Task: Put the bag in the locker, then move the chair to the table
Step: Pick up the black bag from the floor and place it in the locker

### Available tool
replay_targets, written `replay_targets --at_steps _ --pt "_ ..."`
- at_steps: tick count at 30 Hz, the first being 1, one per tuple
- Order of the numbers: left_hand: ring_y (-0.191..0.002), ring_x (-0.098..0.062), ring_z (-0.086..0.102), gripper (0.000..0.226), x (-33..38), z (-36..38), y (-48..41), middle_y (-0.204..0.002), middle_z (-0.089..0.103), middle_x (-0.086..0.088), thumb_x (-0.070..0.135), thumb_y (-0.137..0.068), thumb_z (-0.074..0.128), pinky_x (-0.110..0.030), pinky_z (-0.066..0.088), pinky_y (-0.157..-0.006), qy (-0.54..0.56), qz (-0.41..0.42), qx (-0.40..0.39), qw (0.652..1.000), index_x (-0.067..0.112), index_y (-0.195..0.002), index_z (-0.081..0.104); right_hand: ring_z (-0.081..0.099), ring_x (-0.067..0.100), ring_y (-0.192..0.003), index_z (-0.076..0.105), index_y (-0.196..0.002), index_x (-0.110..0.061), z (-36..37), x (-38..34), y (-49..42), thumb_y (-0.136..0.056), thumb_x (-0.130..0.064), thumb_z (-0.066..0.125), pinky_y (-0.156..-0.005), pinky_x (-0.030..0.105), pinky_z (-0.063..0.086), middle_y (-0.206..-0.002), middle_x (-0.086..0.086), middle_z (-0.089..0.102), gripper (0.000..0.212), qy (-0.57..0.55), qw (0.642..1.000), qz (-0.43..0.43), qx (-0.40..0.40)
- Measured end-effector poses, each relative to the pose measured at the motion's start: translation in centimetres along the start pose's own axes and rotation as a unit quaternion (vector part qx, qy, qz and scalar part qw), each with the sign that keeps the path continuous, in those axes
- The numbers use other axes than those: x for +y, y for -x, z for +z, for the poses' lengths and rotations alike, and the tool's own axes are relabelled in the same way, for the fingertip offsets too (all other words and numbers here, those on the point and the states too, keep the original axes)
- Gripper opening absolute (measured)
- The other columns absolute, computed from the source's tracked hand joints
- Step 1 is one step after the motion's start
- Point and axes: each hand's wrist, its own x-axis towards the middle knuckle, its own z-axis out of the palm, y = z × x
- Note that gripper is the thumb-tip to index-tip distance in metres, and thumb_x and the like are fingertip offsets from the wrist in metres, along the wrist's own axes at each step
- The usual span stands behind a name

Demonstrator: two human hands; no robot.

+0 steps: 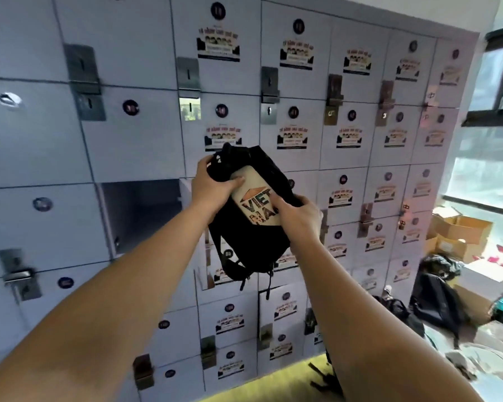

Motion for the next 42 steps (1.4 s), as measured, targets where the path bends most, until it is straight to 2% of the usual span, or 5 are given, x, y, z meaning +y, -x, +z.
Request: replay_targets --at_steps 11,18,24,30,42 --pt "-0.119 -0.021 0.055 0.083 -5.1 -18.6 -2.2 -0.129 0.058 0.0 0.031 -0.065 0.086 -0.044 0.045 -0.104 -0.066 -0.013 0.109 0.992 0.026 -0.136 0.044 0.067 0.015 -0.085 0.063 -0.116 -0.03 17.5 -0.1 6.0 -0.072 -0.053 0.073 -0.072 0.032 0.059 -0.111 0.003 0.063 0.051 -0.018 0.99 -0.012 -0.139" --pt "-0.119 -0.023 0.055 0.082 -11.9 -24.9 -7.2 -0.129 0.058 -0.001 0.035 -0.063 0.086 -0.046 0.046 -0.103 -0.055 -0.031 0.09 0.994 0.031 -0.133 0.044 0.072 0.018 -0.082 0.064 -0.111 -0.035 27.6 2.2 6.2 -0.052 -0.069 0.071 -0.072 0.039 0.062 -0.11 0.003 0.066 0.068 0.003 0.992 0.011 -0.123" --pt "-0.117 -0.021 0.056 0.08 -18.8 -26.6 -12.0 -0.127 0.058 0.0 0.034 -0.066 0.086 -0.043 0.047 -0.101 -0.051 -0.049 0.053 0.996 0.029 -0.133 0.043 0.071 0.018 -0.081 0.064 -0.118 -0.032 33.9 5.8 3.9 -0.05 -0.073 0.069 -0.074 0.039 0.062 -0.111 0.002 0.065 0.08 0.034 0.995 0.035 -0.085" --pt "-0.116 -0.02 0.056 0.083 -26.7 -26.0 -17.8 -0.129 0.058 -0.003 0.026 -0.068 0.086 -0.038 0.047 -0.1 -0.064 -0.079 0.024 0.995 0.022 -0.139 0.042 0.073 0.015 -0.074 0.066 -0.114 -0.027 39.4 10.4 -1.3 -0.073 -0.048 0.078 -0.071 0.036 0.062 -0.084 -0.005 0.074 0.048 0.025 0.993 0.08 -0.089" --pt "-0.12 -0.024 0.054 0.089 -35.1 -23.7 -30.2 -0.135 0.054 -0.011 0.017 -0.074 0.081 -0.026 0.045 -0.087 -0.109 -0.118 0.038 0.986 0.009 -0.147 0.031 0.065 0.023 -0.093 0.069 -0.114 -0.02 50.4 15.7 -12.4 -0.08 -0.048 0.073 -0.079 0.032 0.051 -0.1 0.002 0.07 0.044 0.043 0.993 0.076 -0.08"
